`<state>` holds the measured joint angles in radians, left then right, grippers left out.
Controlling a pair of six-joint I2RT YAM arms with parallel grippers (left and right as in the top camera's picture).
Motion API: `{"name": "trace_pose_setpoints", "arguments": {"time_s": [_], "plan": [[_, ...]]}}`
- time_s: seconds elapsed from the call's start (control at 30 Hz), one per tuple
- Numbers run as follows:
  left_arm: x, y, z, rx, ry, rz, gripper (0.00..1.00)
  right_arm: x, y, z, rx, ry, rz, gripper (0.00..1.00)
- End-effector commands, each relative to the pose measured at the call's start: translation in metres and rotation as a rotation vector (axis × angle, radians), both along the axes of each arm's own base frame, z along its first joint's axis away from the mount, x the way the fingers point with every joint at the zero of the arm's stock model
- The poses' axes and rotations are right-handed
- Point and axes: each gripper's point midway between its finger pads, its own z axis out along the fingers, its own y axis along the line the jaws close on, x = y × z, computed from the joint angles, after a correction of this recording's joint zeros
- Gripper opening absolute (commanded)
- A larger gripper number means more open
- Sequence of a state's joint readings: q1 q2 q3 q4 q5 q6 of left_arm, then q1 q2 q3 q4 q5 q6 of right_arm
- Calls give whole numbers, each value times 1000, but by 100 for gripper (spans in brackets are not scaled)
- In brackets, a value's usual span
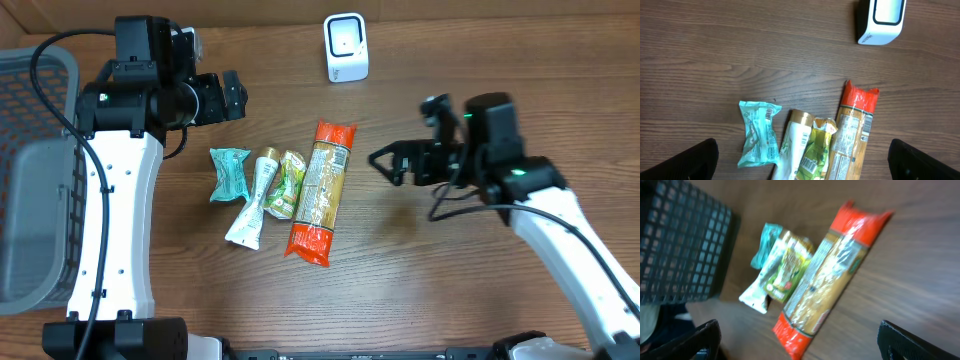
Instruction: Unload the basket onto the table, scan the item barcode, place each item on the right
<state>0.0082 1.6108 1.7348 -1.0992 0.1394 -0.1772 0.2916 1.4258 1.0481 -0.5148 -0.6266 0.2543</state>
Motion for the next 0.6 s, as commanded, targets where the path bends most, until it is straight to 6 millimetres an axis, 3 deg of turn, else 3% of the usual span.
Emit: {"name": "trace_pose_setpoints", "arguments": {"time_s": [0.0, 0.17, 0.57], "plan": [[1, -3, 6, 2, -20, -29, 99, -4, 24, -14, 28, 106, 3, 99], [1, -3, 5, 1, -19, -30, 100, -10, 45, -40, -4, 184, 5, 93], [1, -3, 5, 1, -19, -30, 100, -8, 95, -79, -75, 250, -84, 83]]}}
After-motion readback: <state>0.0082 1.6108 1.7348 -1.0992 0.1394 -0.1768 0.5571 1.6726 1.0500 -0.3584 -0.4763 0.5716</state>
